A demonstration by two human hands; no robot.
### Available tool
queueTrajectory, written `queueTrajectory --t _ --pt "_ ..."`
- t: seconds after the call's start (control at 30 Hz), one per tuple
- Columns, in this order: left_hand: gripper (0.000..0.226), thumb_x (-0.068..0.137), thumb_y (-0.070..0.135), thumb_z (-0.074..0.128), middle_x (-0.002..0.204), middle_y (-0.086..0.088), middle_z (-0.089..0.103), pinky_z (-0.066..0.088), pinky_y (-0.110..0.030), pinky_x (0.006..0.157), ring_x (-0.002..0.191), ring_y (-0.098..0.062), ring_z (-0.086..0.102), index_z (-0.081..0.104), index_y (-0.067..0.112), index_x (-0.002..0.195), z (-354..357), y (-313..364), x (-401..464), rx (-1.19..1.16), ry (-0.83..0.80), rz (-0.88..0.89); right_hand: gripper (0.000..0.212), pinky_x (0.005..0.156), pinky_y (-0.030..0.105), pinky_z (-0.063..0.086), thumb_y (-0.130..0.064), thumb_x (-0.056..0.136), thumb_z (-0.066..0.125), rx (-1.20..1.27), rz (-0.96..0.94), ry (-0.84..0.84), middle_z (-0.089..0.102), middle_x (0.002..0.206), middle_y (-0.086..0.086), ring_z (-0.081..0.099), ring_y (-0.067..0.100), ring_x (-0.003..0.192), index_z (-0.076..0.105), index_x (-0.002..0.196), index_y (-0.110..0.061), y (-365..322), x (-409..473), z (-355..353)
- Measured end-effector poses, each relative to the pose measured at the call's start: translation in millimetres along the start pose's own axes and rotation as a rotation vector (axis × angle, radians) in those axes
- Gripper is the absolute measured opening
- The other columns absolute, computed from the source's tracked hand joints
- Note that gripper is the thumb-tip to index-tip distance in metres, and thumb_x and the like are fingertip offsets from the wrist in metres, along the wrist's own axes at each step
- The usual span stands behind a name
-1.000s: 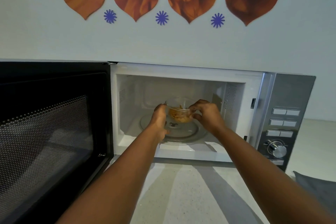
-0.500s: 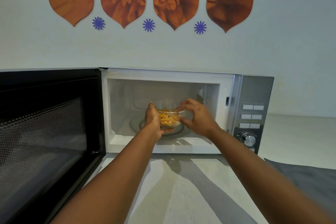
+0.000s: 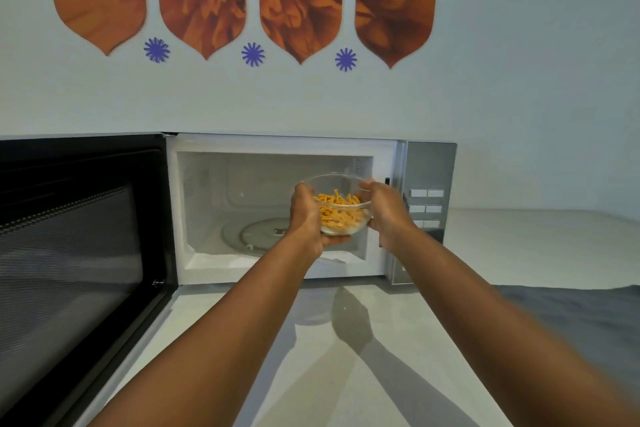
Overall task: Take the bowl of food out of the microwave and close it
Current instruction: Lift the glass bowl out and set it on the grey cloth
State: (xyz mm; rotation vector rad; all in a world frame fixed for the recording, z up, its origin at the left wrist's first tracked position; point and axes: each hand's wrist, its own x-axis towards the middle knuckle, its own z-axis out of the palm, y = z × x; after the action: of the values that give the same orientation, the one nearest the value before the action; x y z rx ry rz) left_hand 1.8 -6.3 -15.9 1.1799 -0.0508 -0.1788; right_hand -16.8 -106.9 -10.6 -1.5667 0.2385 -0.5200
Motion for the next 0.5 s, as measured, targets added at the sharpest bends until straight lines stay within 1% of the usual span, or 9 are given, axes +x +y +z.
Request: queueTrajectory --t 0.03,0.1,0.17,0.23,0.3,0.33,0.4,0.47,0.5 --pt "0.035 0.093 0.039 0.024 0.090 -0.014 0.061 0.050 -0.040 0.054 0.070 -0.032 0.060 0.047 0.019 0.110 5.4 -0.4 -3.5 -0.003 -0.014 -0.006 0.027 0.096 0.047 0.046 -0.017 0.091 0.034 0.001 -0.008 0.032 0.065 0.108 0.013 0.062 0.030 0.101 0.060 0.083 -0.020 -1.3 -1.0 -4.9" --pt "0.032 0.094 0.039 0.023 0.080 -0.011 0.059 0.049 -0.040 0.056 0.066 -0.030 0.059 0.045 0.019 0.106 20.8 -4.8 -12.3 -0.009 -0.056 -0.038 0.029 0.094 0.045 0.048 -0.017 0.091 0.033 0.030 -0.018 0.103 0.063 0.105 0.007 0.062 0.025 0.096 0.061 0.098 -0.017 -1.9 -4.2 -22.8" --pt "0.033 0.094 0.039 0.022 0.077 -0.010 0.058 0.049 -0.039 0.054 0.064 -0.029 0.059 0.044 0.019 0.110 33.8 -8.5 -19.1 -0.013 -0.084 -0.045 0.029 0.089 0.043 0.050 -0.016 0.090 0.034 0.033 -0.025 0.148 0.065 0.100 0.005 0.063 0.025 0.089 0.062 0.090 -0.016 -1.2 -5.5 -37.2" --pt "0.040 0.094 0.041 0.022 0.079 -0.011 0.059 0.049 -0.036 0.051 0.064 -0.029 0.059 0.045 0.017 0.117 49.5 -15.1 -25.8 -0.017 -0.118 -0.060 0.031 0.075 0.037 0.052 -0.015 0.088 0.032 0.052 -0.044 0.208 0.066 0.095 0.005 0.064 0.024 0.079 0.062 0.082 -0.017 -1.2 -9.2 -54.3" --pt "0.046 0.094 0.041 0.021 0.090 -0.014 0.063 0.049 -0.035 0.051 0.068 -0.030 0.061 0.045 0.015 0.123 65.0 -22.8 -31.5 -0.021 -0.150 -0.071 0.034 0.064 0.029 0.049 -0.014 0.088 0.030 0.077 -0.057 0.254 0.067 0.097 0.005 0.063 0.022 0.078 0.064 0.095 -0.015 -1.8 -13.5 -72.0" --pt "0.047 0.094 0.041 0.021 0.100 -0.016 0.063 0.050 -0.036 0.053 0.074 -0.032 0.063 0.044 0.015 0.126 73.0 -26.8 -35.1 -0.017 -0.163 -0.074 0.036 0.064 0.029 0.049 -0.014 0.088 0.030 0.072 -0.065 0.273 0.067 0.100 0.005 0.064 0.023 0.082 0.063 0.101 -0.015 -1.6 -15.7 -82.1" --pt "0.048 0.095 0.042 0.021 0.117 -0.018 0.061 0.052 -0.040 0.060 0.091 -0.036 0.063 0.043 0.017 0.129 86.4 -33.6 -40.9 -0.006 -0.202 -0.076 0.037 0.074 0.035 0.053 -0.014 0.088 0.028 0.043 -0.078 0.318 0.067 0.101 0.006 0.065 0.025 0.089 0.062 0.103 -0.016 -1.9 -19.6 -99.4" --pt "0.049 0.095 0.044 0.022 0.118 -0.018 0.061 0.052 -0.044 0.070 0.096 -0.036 0.062 0.044 0.017 0.128 101.1 -41.6 -47.4 -0.004 -0.283 -0.116 0.034 0.086 0.040 0.053 -0.014 0.089 0.029 0.019 -0.076 0.369 0.067 0.100 0.006 0.065 0.026 0.094 0.061 0.098 -0.017 -1.6 -23.5 -119.2" --pt "0.049 0.095 0.045 0.021 0.112 -0.016 0.062 0.051 -0.043 0.070 0.091 -0.034 0.063 0.046 0.016 0.127 108.0 -45.5 -51.3 -0.005 -0.320 -0.139 0.033 0.089 0.041 0.052 -0.015 0.089 0.030 0.012 -0.070 0.390 0.066 0.100 0.006 0.064 0.027 0.095 0.061 0.098 -0.018 -1.1 -25.7 -129.0"
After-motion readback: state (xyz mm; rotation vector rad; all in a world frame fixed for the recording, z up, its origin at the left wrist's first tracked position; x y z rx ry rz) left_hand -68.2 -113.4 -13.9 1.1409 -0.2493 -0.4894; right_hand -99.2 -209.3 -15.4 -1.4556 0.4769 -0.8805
